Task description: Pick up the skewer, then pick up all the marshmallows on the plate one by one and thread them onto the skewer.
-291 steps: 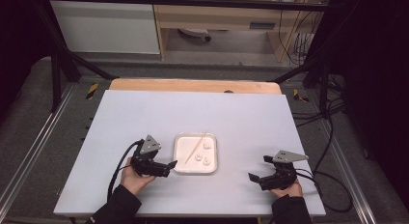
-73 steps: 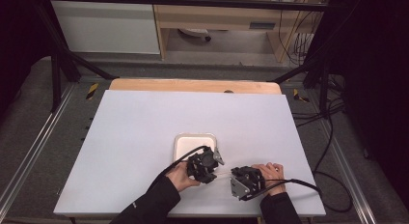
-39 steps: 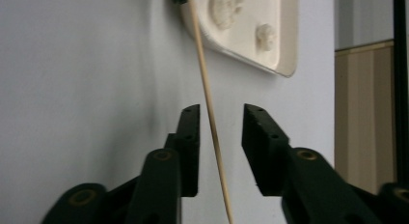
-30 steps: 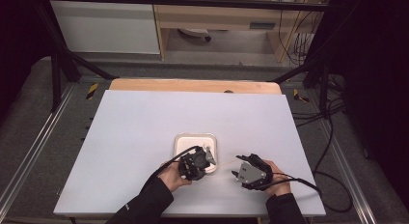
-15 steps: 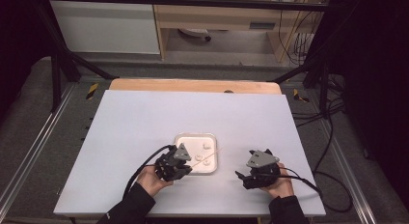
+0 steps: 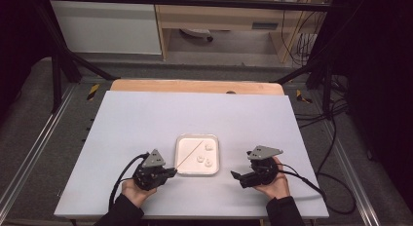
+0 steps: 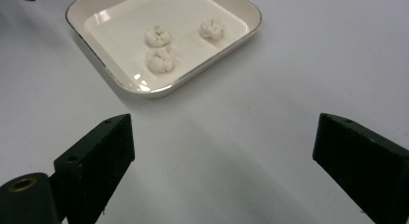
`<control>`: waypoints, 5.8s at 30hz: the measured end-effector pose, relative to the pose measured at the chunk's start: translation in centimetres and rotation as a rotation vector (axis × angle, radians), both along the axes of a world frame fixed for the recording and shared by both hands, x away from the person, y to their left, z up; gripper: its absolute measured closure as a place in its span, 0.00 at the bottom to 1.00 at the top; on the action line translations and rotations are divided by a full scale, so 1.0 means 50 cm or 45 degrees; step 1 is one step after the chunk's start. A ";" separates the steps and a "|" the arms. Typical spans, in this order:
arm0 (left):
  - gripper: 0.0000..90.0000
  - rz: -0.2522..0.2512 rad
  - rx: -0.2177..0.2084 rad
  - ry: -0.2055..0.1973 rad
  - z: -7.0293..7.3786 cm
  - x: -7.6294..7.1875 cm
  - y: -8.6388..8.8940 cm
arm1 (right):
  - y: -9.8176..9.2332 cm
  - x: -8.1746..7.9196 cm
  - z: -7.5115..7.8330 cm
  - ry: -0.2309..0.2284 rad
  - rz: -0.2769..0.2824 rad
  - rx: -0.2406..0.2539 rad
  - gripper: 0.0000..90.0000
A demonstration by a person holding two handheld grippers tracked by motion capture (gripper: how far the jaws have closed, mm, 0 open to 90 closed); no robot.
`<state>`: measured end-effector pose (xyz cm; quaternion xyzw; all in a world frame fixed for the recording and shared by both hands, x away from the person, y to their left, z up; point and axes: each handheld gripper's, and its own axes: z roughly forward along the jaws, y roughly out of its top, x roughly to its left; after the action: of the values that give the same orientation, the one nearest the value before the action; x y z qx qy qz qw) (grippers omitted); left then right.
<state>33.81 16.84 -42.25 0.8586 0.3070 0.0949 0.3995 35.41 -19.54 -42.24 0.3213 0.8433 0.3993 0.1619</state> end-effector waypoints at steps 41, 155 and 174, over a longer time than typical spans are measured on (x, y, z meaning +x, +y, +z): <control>0.98 0.090 -0.127 -0.020 -0.029 -0.010 0.048 | 0.144 0.137 0.007 0.075 -0.104 0.119 0.14; 0.98 -0.015 -0.129 -0.082 -0.028 -0.038 0.000 | 0.145 0.112 0.065 0.377 0.199 0.826 0.85; 0.98 -0.030 -0.091 -0.052 -0.031 -0.039 -0.010 | 0.162 0.092 0.044 0.352 0.216 0.767 0.88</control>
<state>31.85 16.32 -43.81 0.8451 0.2920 0.0967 0.4372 40.03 -11.46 -40.07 0.3345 0.7251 0.5952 -0.0900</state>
